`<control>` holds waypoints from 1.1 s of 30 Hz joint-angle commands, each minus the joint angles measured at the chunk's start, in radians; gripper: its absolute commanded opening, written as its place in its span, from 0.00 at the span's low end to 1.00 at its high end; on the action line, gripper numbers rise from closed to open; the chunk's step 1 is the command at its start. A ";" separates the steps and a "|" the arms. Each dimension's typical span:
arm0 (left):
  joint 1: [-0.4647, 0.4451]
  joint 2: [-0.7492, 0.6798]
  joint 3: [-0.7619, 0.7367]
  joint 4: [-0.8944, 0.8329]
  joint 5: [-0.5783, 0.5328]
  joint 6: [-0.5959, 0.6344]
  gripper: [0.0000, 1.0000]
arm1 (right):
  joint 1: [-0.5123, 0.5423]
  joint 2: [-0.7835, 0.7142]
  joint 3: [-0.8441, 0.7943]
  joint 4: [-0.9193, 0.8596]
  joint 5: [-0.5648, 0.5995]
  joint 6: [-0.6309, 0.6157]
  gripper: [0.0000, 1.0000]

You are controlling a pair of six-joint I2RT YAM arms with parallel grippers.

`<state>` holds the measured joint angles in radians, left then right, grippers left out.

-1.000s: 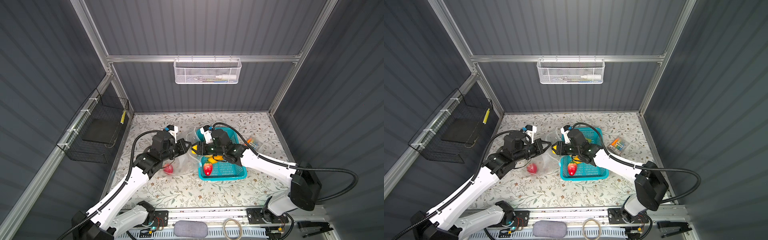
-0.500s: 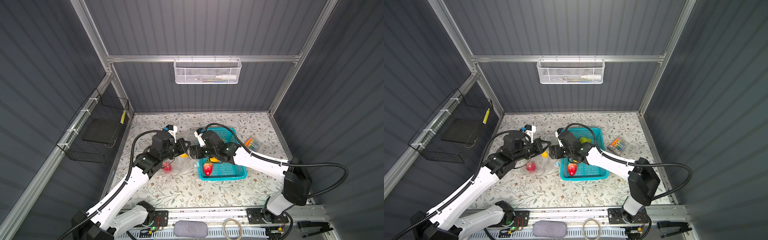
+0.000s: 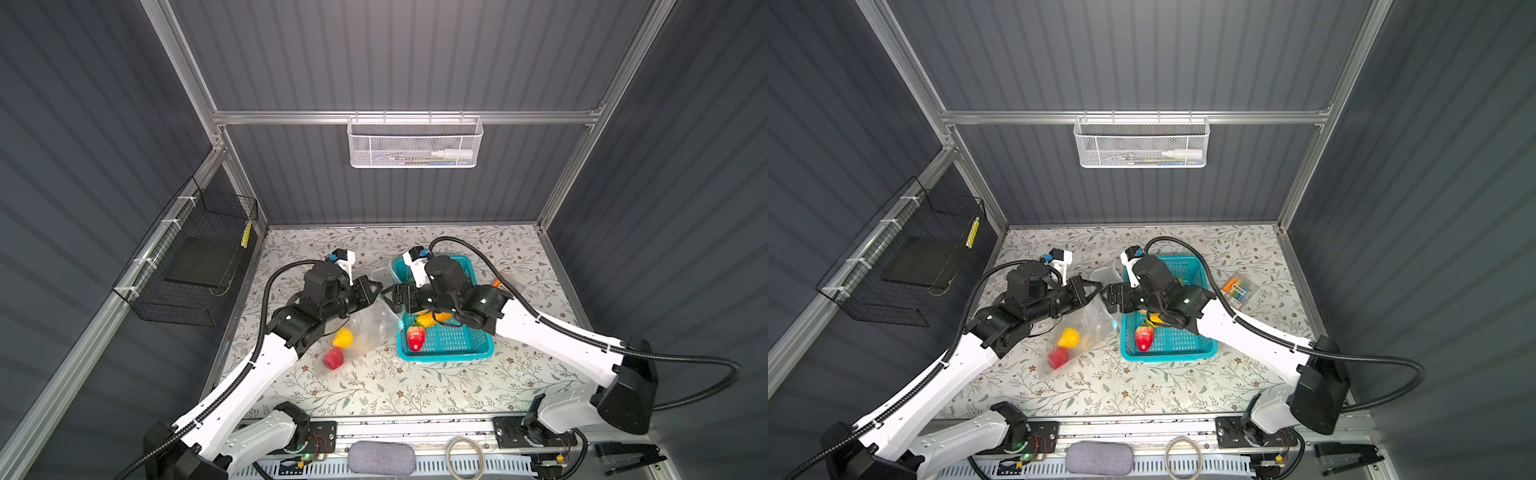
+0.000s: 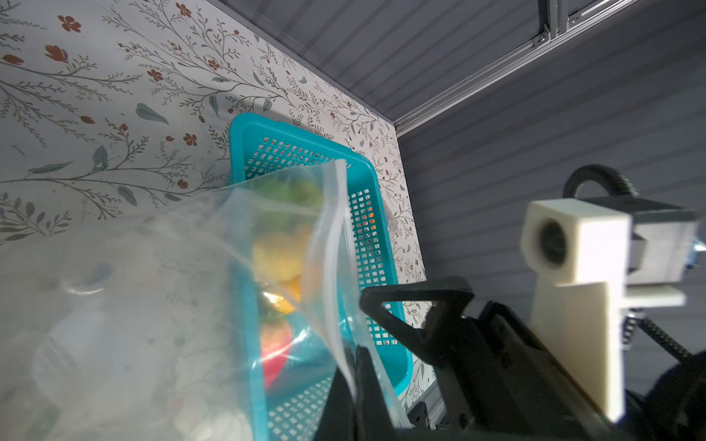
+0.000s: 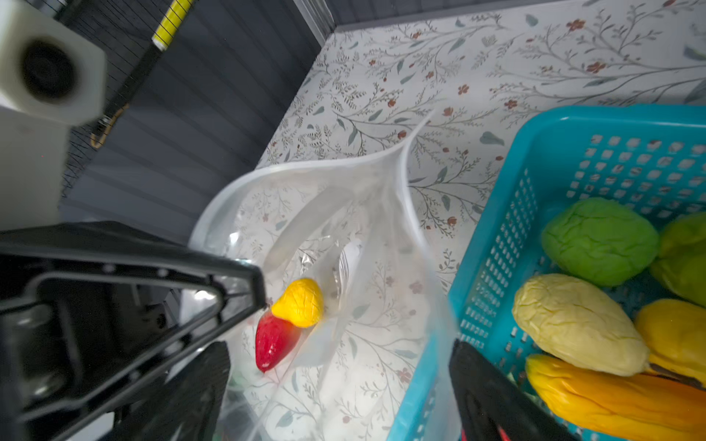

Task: Place the food in the zip-top bag and seal the zipper
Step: 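Return the right gripper to the basket and grasp the red strawberry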

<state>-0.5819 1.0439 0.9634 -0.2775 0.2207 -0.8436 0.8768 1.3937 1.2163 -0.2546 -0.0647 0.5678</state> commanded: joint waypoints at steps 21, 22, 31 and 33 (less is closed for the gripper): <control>-0.004 0.021 -0.019 0.005 0.008 0.014 0.00 | -0.076 0.056 -0.222 -0.234 0.084 0.253 0.77; -0.004 0.016 -0.019 -0.002 0.001 0.017 0.00 | -0.065 0.083 -0.212 -0.228 0.079 0.256 0.77; -0.004 -0.011 -0.030 -0.031 -0.028 0.031 0.00 | -0.015 0.275 -0.114 -0.230 0.105 0.284 0.78; -0.005 -0.012 -0.029 -0.034 -0.028 0.036 0.00 | -0.012 0.300 -0.095 -0.239 0.116 0.278 0.77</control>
<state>-0.5819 1.0512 0.9501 -0.2825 0.2016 -0.8387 0.8593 1.6707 1.0843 -0.4759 0.0257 0.8330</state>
